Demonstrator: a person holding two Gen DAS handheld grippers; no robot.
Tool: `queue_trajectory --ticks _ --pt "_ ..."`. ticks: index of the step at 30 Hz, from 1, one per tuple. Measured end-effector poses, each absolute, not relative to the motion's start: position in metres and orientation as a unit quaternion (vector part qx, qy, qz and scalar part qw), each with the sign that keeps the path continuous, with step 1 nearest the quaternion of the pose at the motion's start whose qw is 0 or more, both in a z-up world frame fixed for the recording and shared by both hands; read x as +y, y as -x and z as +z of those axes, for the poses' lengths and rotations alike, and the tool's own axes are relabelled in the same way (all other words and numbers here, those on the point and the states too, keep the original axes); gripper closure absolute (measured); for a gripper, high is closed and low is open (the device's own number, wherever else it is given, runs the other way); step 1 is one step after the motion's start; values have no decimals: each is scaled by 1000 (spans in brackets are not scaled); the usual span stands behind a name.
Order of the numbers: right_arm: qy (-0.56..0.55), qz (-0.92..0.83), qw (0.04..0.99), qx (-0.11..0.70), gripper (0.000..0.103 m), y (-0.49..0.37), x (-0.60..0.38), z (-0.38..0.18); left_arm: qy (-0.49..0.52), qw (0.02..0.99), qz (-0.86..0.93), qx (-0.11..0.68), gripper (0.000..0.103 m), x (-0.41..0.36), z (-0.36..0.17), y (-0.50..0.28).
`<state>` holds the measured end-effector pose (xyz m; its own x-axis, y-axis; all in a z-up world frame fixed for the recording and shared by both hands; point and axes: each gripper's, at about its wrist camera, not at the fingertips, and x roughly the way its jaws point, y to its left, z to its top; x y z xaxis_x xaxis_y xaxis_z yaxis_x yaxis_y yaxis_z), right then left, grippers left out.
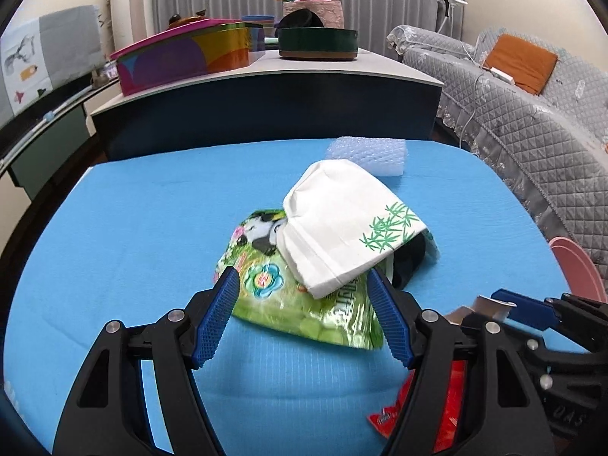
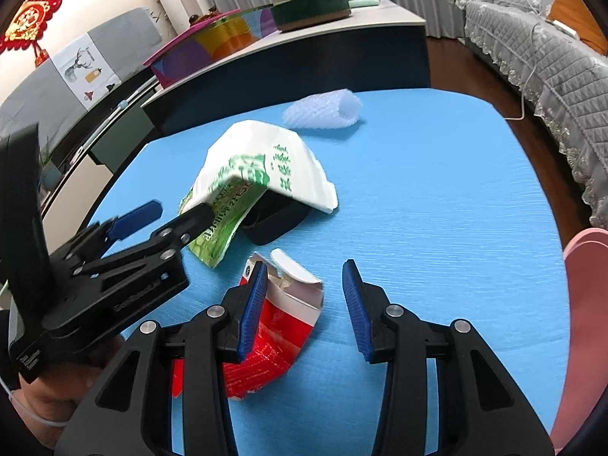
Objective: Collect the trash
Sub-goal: 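Close left tool on white paper wrapper while right tool grasps red-white packet, then carry white paper in left tool while right tool carries packet over bucket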
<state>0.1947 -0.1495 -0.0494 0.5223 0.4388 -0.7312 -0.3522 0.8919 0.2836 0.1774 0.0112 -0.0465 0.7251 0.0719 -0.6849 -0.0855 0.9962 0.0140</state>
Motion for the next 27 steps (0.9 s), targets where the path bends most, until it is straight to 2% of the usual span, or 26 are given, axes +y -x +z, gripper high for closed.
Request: queue_trajectory --ticks 5,11,18,22,27 --pt "-48 237 865 439 62 -198 -146 -52 10 926 45 375 35 11 -50 -187" --pt "-42 240 864 441 83 -199 -143 -53 13 927 44 373 38 10 -49 -193" --pt "-38 240 868 433 96 -194 -146 -48 17 927 44 372 62 10 -45 -192" --pt "-33 239 874 422 98 -189 -149 -41 27 927 45 372 78 12 -42 -190" --pt "-29 231 884 406 98 -181 -155 -31 43 927 44 370 85 17 -37 -184"
